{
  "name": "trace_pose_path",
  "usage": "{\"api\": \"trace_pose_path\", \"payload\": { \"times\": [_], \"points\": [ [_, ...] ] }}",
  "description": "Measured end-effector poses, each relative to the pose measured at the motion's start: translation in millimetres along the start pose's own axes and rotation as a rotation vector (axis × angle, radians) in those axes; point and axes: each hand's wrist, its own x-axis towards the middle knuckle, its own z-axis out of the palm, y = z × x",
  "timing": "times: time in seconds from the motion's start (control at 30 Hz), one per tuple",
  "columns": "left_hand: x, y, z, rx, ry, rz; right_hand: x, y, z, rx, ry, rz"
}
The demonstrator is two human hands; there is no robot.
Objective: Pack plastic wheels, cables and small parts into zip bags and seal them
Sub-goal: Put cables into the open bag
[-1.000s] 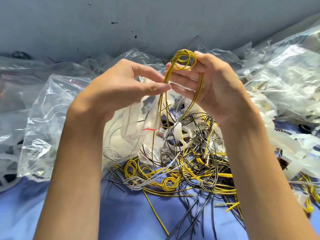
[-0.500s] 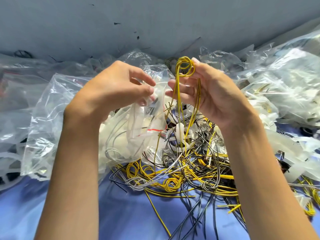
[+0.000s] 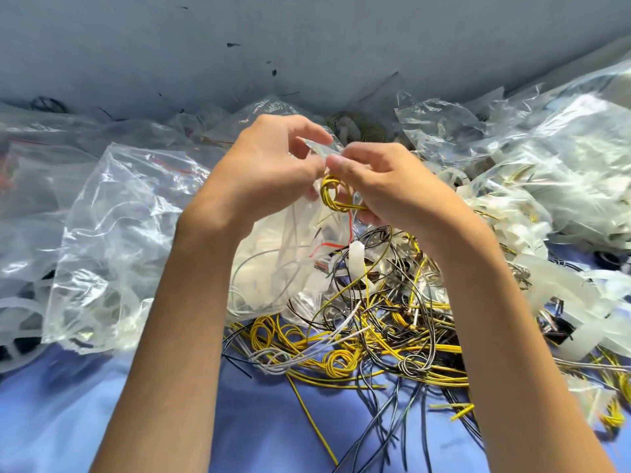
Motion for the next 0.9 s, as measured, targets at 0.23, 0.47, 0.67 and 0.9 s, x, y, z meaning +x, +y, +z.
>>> {"api": "trace_pose_path", "payload": {
  "times": [0.23,0.47,0.67,0.9],
  "points": [
    [3.3,-3.5,3.1,0.042,0.0,-0.01,-6.7,4.8,-6.4,0.07,-0.279,-0.045],
    [1.5,-5.1,4.9,0.099,-0.09,0.015,-7.3,5.6,0.4,-0.202,-0.327,-0.115],
    [2.0,-5.6,9.3,0.28,-0.131,-0.053,-3.8,6.3,3.2,-0.375,-0.244,-0.104],
    [1.5,-12.1,-0.1,0.295,-0.237,-0.118,-7.7,4.1,-6.2,-0.378,-0.349,-0.213]
  ]
}}
